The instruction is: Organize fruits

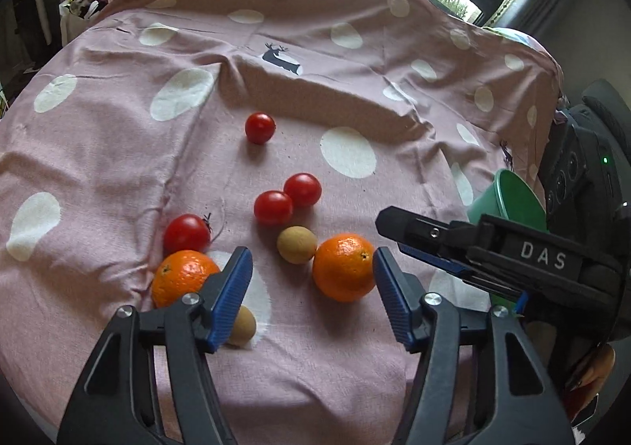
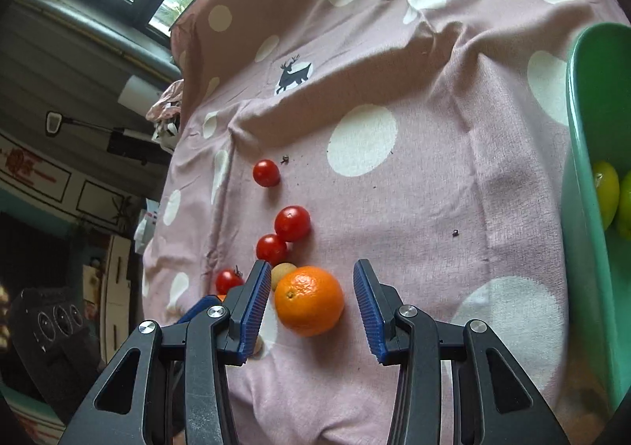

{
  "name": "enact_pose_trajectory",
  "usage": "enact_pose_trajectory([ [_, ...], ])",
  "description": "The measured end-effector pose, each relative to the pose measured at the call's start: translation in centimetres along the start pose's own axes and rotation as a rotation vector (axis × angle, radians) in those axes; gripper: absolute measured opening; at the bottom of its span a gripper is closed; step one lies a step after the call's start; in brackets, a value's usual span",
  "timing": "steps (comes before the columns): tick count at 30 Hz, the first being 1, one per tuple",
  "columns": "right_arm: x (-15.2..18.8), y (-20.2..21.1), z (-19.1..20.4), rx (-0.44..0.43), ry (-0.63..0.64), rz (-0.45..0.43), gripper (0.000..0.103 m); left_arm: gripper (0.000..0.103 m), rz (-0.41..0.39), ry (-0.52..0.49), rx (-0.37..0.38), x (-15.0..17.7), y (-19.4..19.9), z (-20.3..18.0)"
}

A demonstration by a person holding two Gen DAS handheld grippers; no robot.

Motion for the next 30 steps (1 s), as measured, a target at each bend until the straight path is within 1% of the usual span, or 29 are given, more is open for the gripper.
enact_pose_trajectory([
  [2, 0.0, -0.5, -0.2, 0.000, -0.025, 0.013, 0.044, 0.062, 0.020, -0.007, -0.002, 0.3, -0.6, -0.2],
  [6, 0.3, -1.3, -0.1, -0.050, -0.058, 0.031, 0.044, 0.062, 0.068, -0.001, 0.026, 0.7, -1.2, -0.3],
  [8, 0.3, -1.4, -0.1, -0.066, -0.071, 0.029, 0.044, 0.062, 0.073, -0.004, 0.037, 0.8, -1.2, -0.4],
  [11, 0.3, -1.6, 0.1, -0.057, -0.060, 0.038, 0.044, 0.062, 0.077, -0.015, 0.014, 1.0, -1.5, -0.5],
  [14, 0.5, -1.7, -0.2, -0.049, -0.065, 0.051, 0.044, 0.062, 0.097, -0.010, 0.016, 1.1, -2.0, -0.6],
  [21, 0.7, -2.1, -0.3, -0.034, -0.065, 0.073, 0.044, 0.062, 0.115, -0.030, 0.010, 1.5, -2.7, -1.1],
  [27, 0.8, -2.3, -0.2, -0.039, -0.057, 0.075, 0.044, 0.060, 0.127, -0.021, -0.005, 1.5, -3.4, -0.8],
  [30, 0.8, -2.4, -0.3, -0.049, -0.069, 0.077, 0.044, 0.060, 0.128, -0.006, 0.002, 1.5, -3.7, -0.8],
])
Point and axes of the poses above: each gripper's, at about its wrist camera, not at the fingertips, and y roughly against the way its jaws point, z to its left, x to its underside, the point moved 2 cm from there along -y, roughly the way its jaws point, and after that the axes turned 15 degrees about y, right-handed, at the moved point
